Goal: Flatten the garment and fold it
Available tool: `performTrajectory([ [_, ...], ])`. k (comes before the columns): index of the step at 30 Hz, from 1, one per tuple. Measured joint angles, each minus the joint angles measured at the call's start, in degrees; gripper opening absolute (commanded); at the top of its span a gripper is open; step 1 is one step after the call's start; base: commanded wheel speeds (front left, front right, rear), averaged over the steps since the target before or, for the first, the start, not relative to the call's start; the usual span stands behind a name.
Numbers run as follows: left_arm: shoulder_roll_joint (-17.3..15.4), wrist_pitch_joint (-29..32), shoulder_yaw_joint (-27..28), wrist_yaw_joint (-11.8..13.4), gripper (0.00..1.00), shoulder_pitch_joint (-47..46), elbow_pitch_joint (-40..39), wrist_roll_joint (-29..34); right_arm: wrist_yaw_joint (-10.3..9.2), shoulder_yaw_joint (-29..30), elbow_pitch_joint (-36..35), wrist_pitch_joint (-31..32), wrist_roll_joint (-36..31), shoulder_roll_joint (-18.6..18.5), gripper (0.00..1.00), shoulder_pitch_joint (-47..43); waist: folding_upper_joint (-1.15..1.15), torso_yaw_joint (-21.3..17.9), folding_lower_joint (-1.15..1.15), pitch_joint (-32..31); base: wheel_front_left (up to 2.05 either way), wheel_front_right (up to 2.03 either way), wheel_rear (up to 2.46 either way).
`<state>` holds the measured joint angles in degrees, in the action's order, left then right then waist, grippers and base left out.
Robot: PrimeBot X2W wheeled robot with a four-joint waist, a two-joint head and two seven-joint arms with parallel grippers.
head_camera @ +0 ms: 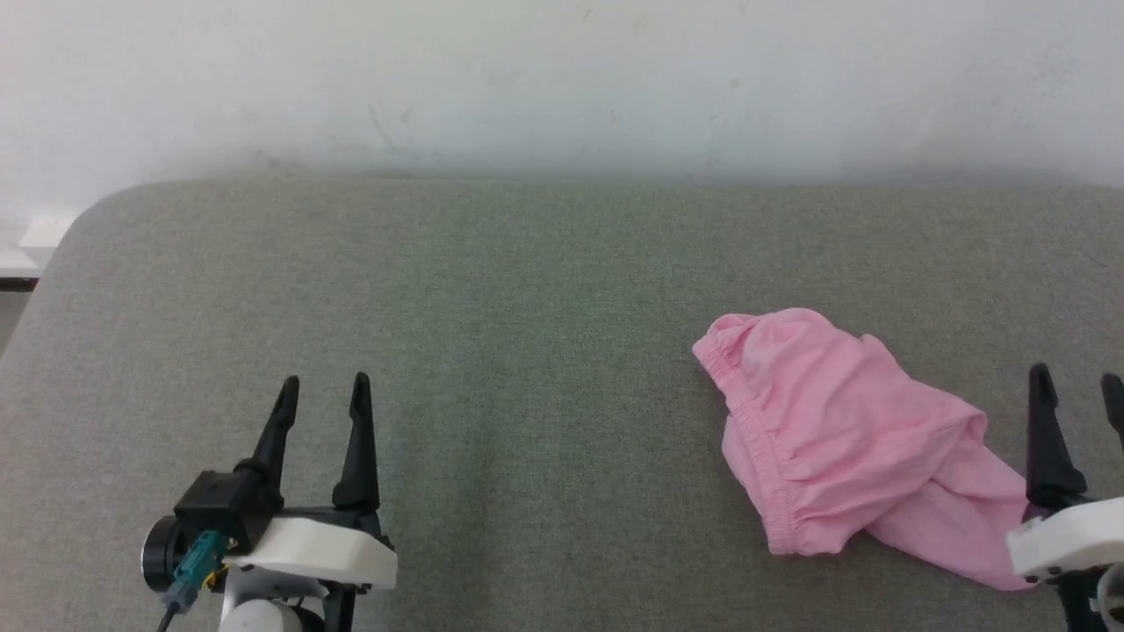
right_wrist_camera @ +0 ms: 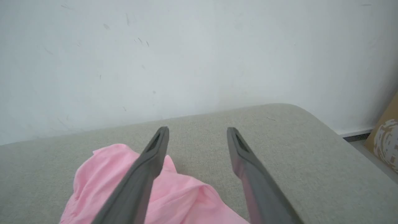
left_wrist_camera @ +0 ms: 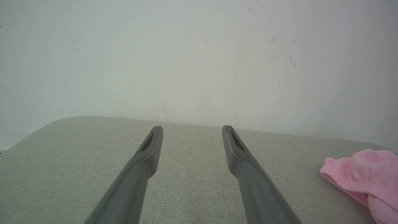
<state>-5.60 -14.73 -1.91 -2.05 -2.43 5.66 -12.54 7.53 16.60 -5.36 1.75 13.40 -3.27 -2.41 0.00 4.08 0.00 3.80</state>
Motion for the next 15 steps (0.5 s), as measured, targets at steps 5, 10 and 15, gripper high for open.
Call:
performTrajectory([
  [5, 0.1, 0.0, 0.0, 0.0, 1.00, 0.0, 0.5, 0.0, 0.00, -3.4, -4.3, -2.5, -2.0, 0.2, 1.00, -0.8, 0.00, 0.2, 0.00, -0.9, 0.00, 0.00, 0.00],
  [10, 0.3, 0.0, -0.1, 0.0, 1.00, 0.1, 1.2, 0.0, 0.01, -8.7, -6.1, -2.2, -3.0, 0.2, 1.00, -3.0, 0.00, 0.2, 0.00, -1.6, 0.00, 0.00, 0.00],
  [15, 0.5, 0.0, -0.2, 0.0, 1.00, 0.1, 1.7, 0.0, 0.01, -13.9, -3.2, 6.9, -3.0, -0.1, 1.00, -4.7, 0.00, 0.2, 0.00, -1.6, 0.00, 0.00, 0.00],
])
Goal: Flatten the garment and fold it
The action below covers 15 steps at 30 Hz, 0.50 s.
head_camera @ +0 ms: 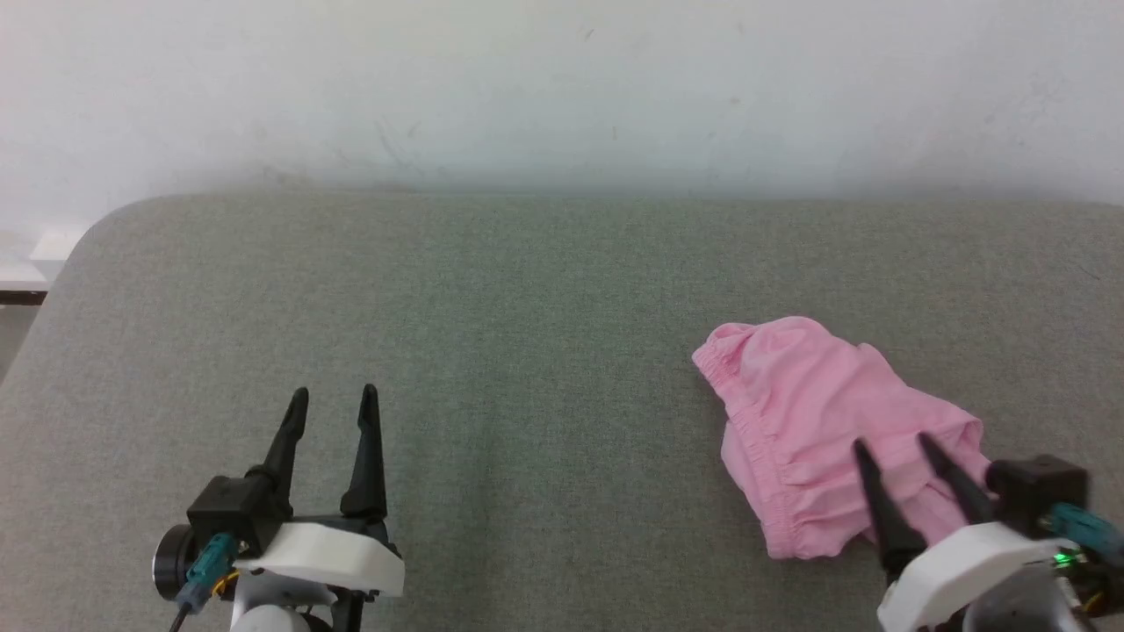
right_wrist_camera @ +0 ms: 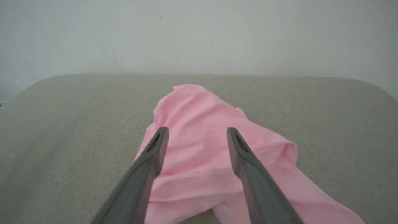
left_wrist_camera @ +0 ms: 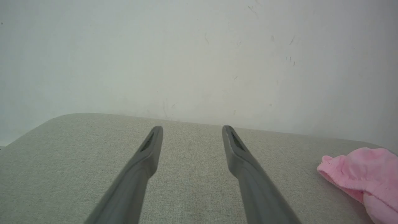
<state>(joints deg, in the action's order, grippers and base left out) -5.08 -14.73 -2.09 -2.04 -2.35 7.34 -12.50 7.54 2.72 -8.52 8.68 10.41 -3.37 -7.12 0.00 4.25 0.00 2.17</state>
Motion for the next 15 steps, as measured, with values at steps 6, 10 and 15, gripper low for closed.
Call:
performTrajectory([
  [6, 0.3, 0.0, -0.5, 0.0, 1.00, -0.1, 1.3, -0.1, 0.00, -6.5, 4.5, 12.2, 4.7, -5.6, 1.00, 1.5, 0.00, 0.4, 0.00, 0.3, 0.00, 0.00, 0.00],
  [10, 0.7, 0.0, -1.3, -0.4, 1.00, -0.7, 2.1, -0.1, -0.01, -10.0, 8.5, 17.4, 8.1, -8.6, 1.00, 5.0, 0.00, 1.3, 0.00, 0.9, 0.00, 0.00, 0.00],
  [15, 1.2, 0.0, -1.9, -0.5, 1.00, -2.0, 2.5, -0.2, 0.00, -15.3, 16.3, 22.1, 11.5, -11.3, 1.00, 10.5, 0.00, 2.3, 0.00, 2.4, 0.00, 0.00, 0.00],
])
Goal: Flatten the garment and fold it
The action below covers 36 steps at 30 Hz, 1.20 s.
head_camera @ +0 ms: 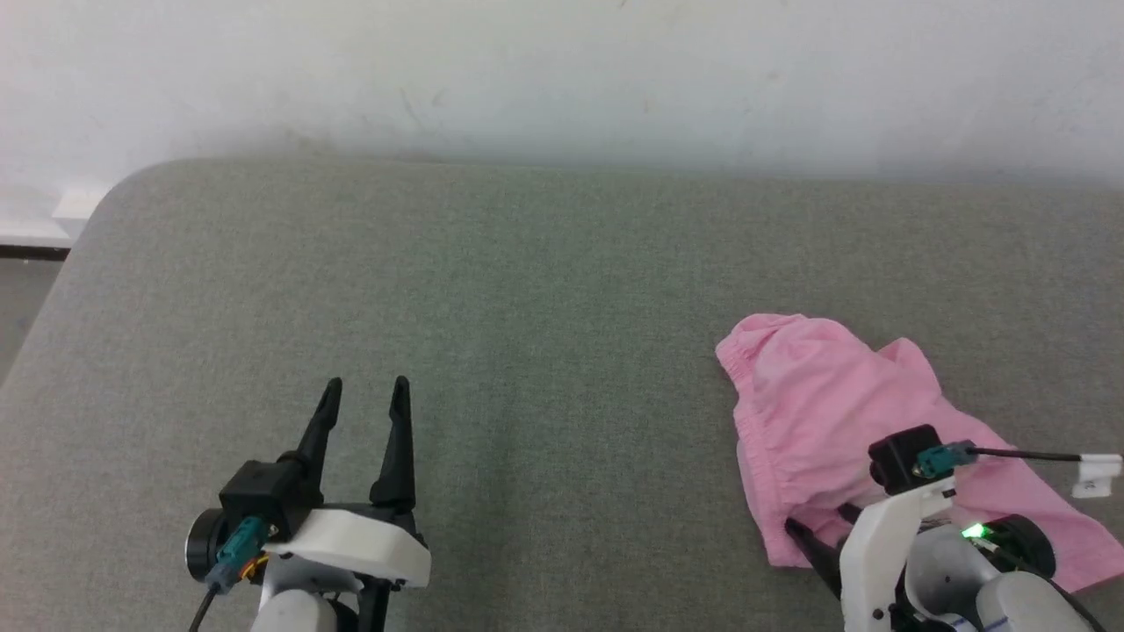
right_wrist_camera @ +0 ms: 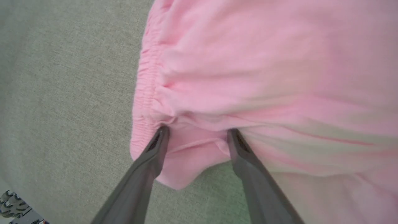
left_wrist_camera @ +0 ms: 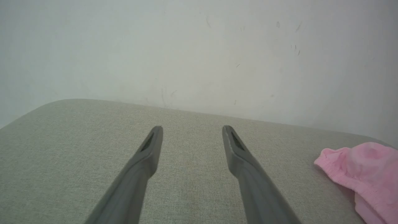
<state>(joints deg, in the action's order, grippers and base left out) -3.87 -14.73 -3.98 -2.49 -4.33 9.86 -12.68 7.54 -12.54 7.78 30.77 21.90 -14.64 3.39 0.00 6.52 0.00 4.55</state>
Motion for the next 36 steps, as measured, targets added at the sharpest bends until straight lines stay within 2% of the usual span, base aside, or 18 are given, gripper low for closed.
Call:
performTrajectory([
  [1, 0.0, 0.0, -0.1, 0.0, 1.00, -0.2, 0.2, 0.0, 0.00, -0.8, 1.4, 0.5, 0.7, -0.2, 1.00, 0.8, 0.00, 0.2, 0.00, 0.3, 0.00, 0.00, 0.00],
  [2, 0.1, 0.0, -0.2, -0.1, 1.00, -0.3, 0.3, 0.0, 0.00, -1.4, 3.0, 1.3, 1.7, -0.3, 0.53, 1.5, 0.00, 0.4, -0.01, 0.6, 0.00, 0.00, 0.00],
  [3, 0.1, 0.0, -0.3, -0.1, 1.00, -0.4, 0.5, 0.0, -0.01, -2.0, 4.5, 2.3, 2.3, -0.5, 0.31, 2.2, 0.00, 0.6, -0.01, 0.8, 0.00, 0.00, 0.00],
  [4, 0.1, 0.0, -0.3, -0.3, 1.00, -0.6, 0.6, 0.0, 0.00, -2.5, 5.3, 3.0, 2.9, -0.6, 0.01, 2.8, 0.00, 0.8, 0.00, 1.0, 0.00, 0.00, 0.00],
  [5, 0.1, 0.0, -0.3, -0.4, 1.00, -0.7, 0.6, 0.0, 0.00, -2.5, 6.0, 3.6, 4.1, -0.5, 0.00, 3.5, 0.00, 1.0, 0.00, 1.2, 0.00, 0.00, 0.00],
  [8, 0.2, 0.0, -0.2, -0.4, 1.00, -0.7, 0.8, 0.0, 0.03, -3.7, 6.4, 2.1, 5.2, -0.8, 0.00, 4.7, 0.00, 1.5, 0.00, 1.5, 0.00, 0.00, 0.00],
  [12, 0.2, 0.0, 0.1, -0.4, 1.00, -0.7, 1.1, 0.0, -0.01, -4.3, 6.1, -6.2, 5.1, 0.9, 0.00, 5.8, 0.00, 1.4, 0.00, 1.1, 0.00, 0.00, 0.00],
  [14, 0.2, 0.0, 0.1, -0.4, 1.00, -0.6, 1.1, 0.1, -0.01, -4.0, 5.6, -10.8, 4.6, 2.9, 0.00, 7.1, 0.00, 1.1, 0.00, 0.8, 0.00, 0.00, 0.00],
  [18, 0.0, 0.0, 0.1, -0.5, 1.00, -0.7, 1.3, 0.2, -0.01, -7.0, 4.3, -17.5, 3.9, 7.3, 0.00, 10.0, 0.00, 0.7, 0.00, 0.1, 0.00, 0.00, 0.00],
  [23, -0.1, 0.0, 0.1, -0.6, 1.00, -0.7, 1.4, 0.4, -0.01, -14.1, 7.2, -20.3, 4.6, 10.5, 0.00, 11.0, 0.00, 0.5, 0.00, 0.1, 0.00, 0.00, 0.00],
  [24, -0.2, 0.0, 0.1, -0.6, 1.00, -0.7, 1.4, 0.4, 0.00, -15.0, 8.8, -20.2, 4.6, 10.8, 0.29, 10.9, 0.00, 0.5, 0.00, 0.2, 0.00, 0.00, 0.00],
  [25, -0.2, 0.0, 0.1, -0.6, 1.00, -0.7, 1.6, 0.6, -0.01, -15.6, 10.4, -20.4, 4.5, 10.9, 0.78, 10.8, 0.00, 0.5, 0.00, 0.3, 0.00, 0.00, 0.00],
  [26, -0.2, 0.0, 0.0, -0.6, 1.00, -0.7, 1.6, 0.6, -0.01, -15.9, 11.6, -21.1, 4.2, 11.0, 1.00, 10.7, 0.00, 0.6, 0.00, 0.5, 0.00, 0.00, 0.00],
  [30, -0.2, 0.0, 0.0, -0.6, 1.00, -0.7, 2.0, 0.6, 0.00, -16.1, 12.4, -26.1, 5.4, 11.2, 1.00, 10.0, 0.00, 0.4, 0.00, 0.5, 0.00, 0.00, 0.00],
  [36, -0.3, 0.0, 0.1, -0.5, 1.00, -0.4, 2.5, 0.6, -0.01, -14.3, 4.9, -33.7, 5.9, 11.6, 1.00, 6.1, 0.00, -0.2, 0.00, -0.4, 0.00, 0.00, 0.00],
])
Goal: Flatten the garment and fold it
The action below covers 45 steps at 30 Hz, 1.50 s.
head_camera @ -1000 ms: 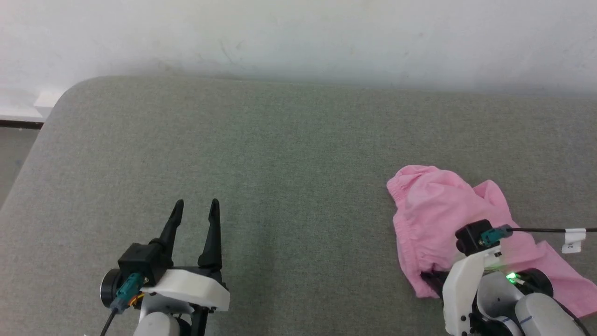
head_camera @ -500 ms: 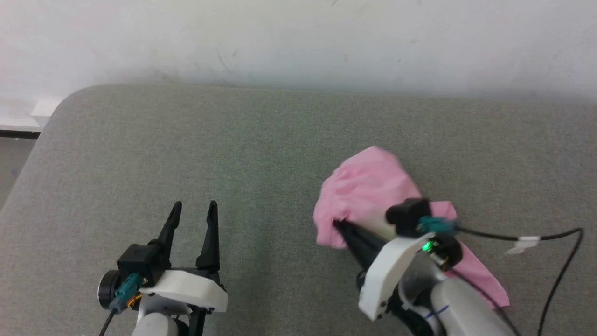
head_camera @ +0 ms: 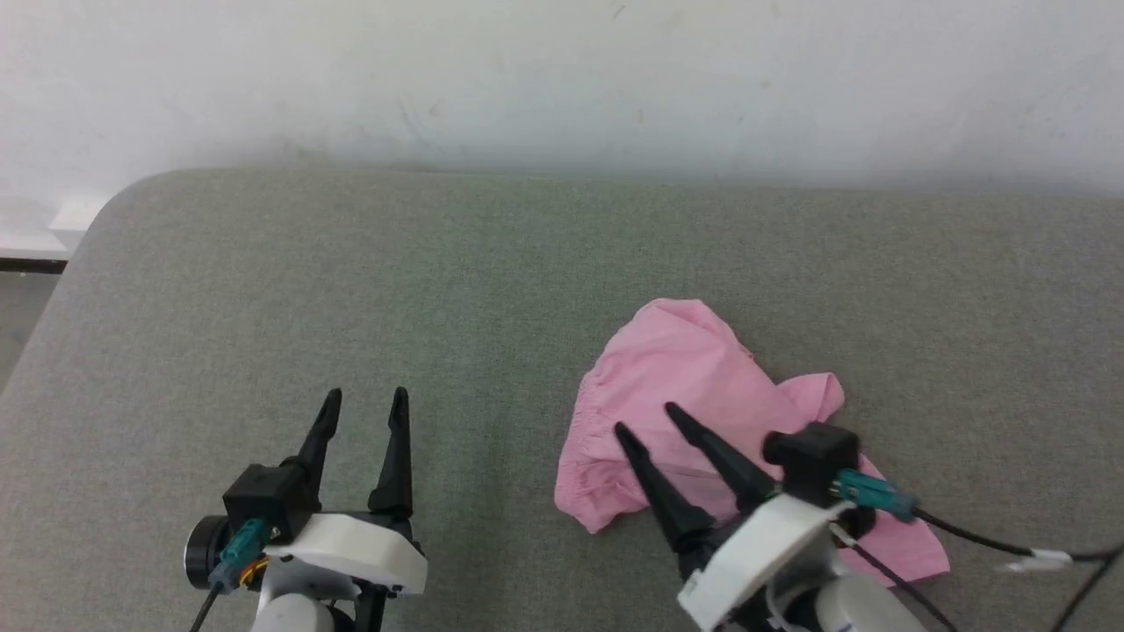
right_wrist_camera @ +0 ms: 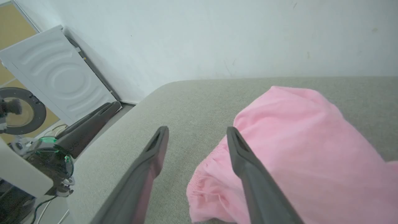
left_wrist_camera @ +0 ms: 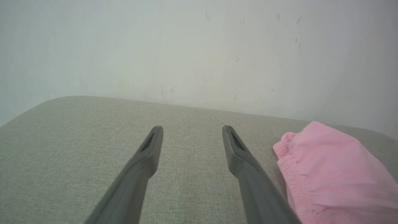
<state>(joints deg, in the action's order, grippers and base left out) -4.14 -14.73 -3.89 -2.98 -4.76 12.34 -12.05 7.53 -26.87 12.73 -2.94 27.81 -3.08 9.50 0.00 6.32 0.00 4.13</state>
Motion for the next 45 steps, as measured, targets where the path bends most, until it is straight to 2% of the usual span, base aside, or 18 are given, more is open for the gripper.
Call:
performTrajectory([
  [3, -0.2, 0.0, 0.1, 0.0, 1.00, 0.0, 0.3, 0.0, 0.01, 4.4, -4.4, -1.8, -1.2, -0.1, 1.00, -3.2, 0.00, -0.4, 0.00, -0.7, 0.00, 0.00, 0.00],
  [8, -0.7, 0.3, 0.0, 0.1, 1.00, 0.7, 0.9, -0.1, 0.01, 15.6, -10.8, -2.1, -7.6, -0.3, 1.00, -7.3, 0.00, -1.6, 0.00, -1.7, 0.00, 0.00, 0.00],
  [12, -0.9, 1.4, -0.5, 0.3, 1.00, 1.0, 1.0, -0.1, 0.00, 23.4, -14.6, 0.1, -12.4, -0.3, 1.00, -10.2, 0.00, -2.6, 0.00, -2.1, 0.00, 0.00, 0.00],
  [16, -1.0, 4.0, -2.4, 0.0, 1.00, 0.8, 1.4, 0.0, 0.00, 28.3, -18.5, 2.8, -15.2, -0.3, 1.00, -13.1, 0.00, -3.2, 0.00, -2.0, 0.00, 0.00, 0.00],
  [22, -0.8, 14.0, -8.8, -2.9, 1.00, -2.0, 5.5, -1.4, 0.00, 29.9, -23.2, 5.9, -16.2, -0.1, 1.00, -15.4, 0.00, -4.4, 0.00, -1.2, 0.00, 0.00, 0.00],
  [29, -1.2, 25.3, -14.3, -4.0, 1.00, -9.6, 12.2, -3.1, 0.00, 28.6, -24.4, 7.8, -16.1, 0.0, 1.00, -15.9, 0.00, -6.1, 0.00, 0.4, 0.00, 0.00, 0.00],
  [32, -2.4, 29.6, -16.6, -4.0, 1.00, -12.4, 15.0, -3.9, 0.00, 27.8, -24.3, 7.9, -15.6, 0.0, 1.00, -15.9, 0.00, -7.1, 0.00, 1.1, 0.00, 0.00, 0.00],
  [36, -5.0, 35.5, -22.4, -4.1, 1.00, -15.2, 16.2, -5.3, 0.00, 28.0, -23.5, 7.9, -14.5, 0.1, 1.00, -15.9, 0.00, -8.4, 0.00, 2.0, 0.00, 0.00, 0.00],
  [37, -6.0, 36.7, -24.5, -4.1, 0.89, -16.1, 15.9, -5.8, 0.00, 28.1, -23.2, 7.9, -14.2, 0.0, 1.00, -15.9, 0.00, -8.6, 0.00, 2.2, 0.00, 0.00, 0.00],
  [39, -8.0, 38.1, -27.8, -4.0, 0.00, -17.3, 14.6, -7.8, 0.00, 28.2, -22.8, 7.9, -13.7, 0.0, 1.00, -15.9, 0.00, -8.9, -0.01, 2.5, 0.00, 0.00, 0.00],
  [42, -10.5, 38.1, -31.8, -4.1, 0.00, -18.0, 12.4, -9.9, 0.00, 28.6, -22.3, 7.7, -13.2, 0.0, 1.00, -15.9, 0.00, -8.9, -0.01, 2.2, 0.00, 0.00, 0.00],
  [45, -12.9, 35.2, -31.5, -4.1, 0.00, -17.7, 10.2, -10.2, 0.00, 29.0, -22.1, 7.4, -12.7, 0.0, 1.00, -15.9, 0.00, -8.5, -0.01, 1.6, 0.00, 0.00, 0.00],
])
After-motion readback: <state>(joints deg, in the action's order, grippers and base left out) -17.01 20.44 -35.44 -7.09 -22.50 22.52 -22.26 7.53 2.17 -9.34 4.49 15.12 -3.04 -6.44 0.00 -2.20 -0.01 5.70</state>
